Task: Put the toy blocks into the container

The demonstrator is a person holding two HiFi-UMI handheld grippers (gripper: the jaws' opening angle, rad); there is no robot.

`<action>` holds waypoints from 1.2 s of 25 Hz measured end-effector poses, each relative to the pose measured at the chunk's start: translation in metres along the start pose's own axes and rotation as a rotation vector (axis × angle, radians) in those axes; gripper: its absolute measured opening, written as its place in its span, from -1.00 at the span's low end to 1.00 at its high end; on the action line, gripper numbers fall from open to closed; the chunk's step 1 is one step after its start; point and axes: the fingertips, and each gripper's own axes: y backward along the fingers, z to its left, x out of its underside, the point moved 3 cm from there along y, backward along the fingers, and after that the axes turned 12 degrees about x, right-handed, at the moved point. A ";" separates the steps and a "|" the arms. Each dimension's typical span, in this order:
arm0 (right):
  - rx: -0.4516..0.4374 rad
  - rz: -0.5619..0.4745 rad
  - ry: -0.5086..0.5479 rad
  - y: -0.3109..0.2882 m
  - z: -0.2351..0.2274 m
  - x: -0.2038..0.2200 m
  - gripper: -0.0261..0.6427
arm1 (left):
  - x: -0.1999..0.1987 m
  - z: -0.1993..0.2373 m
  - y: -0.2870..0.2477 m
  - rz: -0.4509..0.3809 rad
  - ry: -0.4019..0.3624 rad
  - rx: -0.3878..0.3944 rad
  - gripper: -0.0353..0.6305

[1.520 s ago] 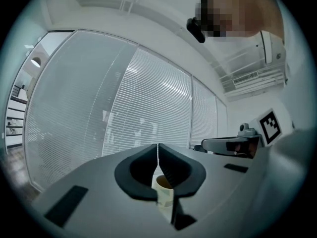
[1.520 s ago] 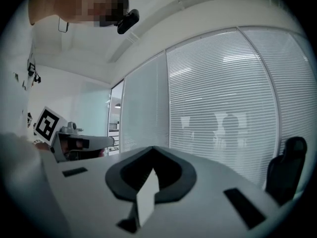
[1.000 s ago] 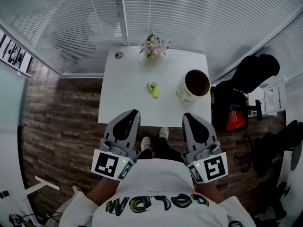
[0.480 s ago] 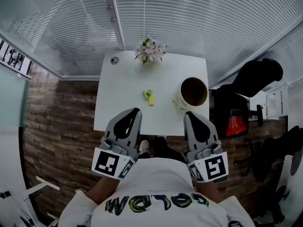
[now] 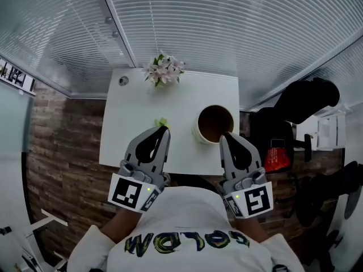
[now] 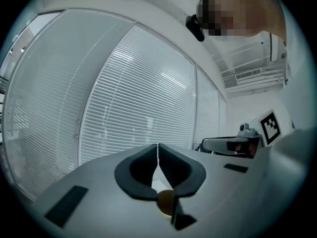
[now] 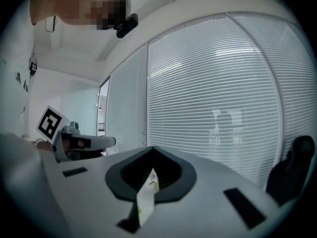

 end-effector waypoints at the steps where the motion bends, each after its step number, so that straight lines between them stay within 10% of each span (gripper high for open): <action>1: -0.007 0.001 0.001 -0.002 -0.007 0.000 -0.90 | 0.000 -0.002 -0.007 -0.001 0.001 -0.005 -0.84; 30: -0.007 0.003 -0.008 -0.054 -0.003 -0.004 -0.90 | -0.011 0.050 -0.023 0.006 -0.011 -0.008 -0.84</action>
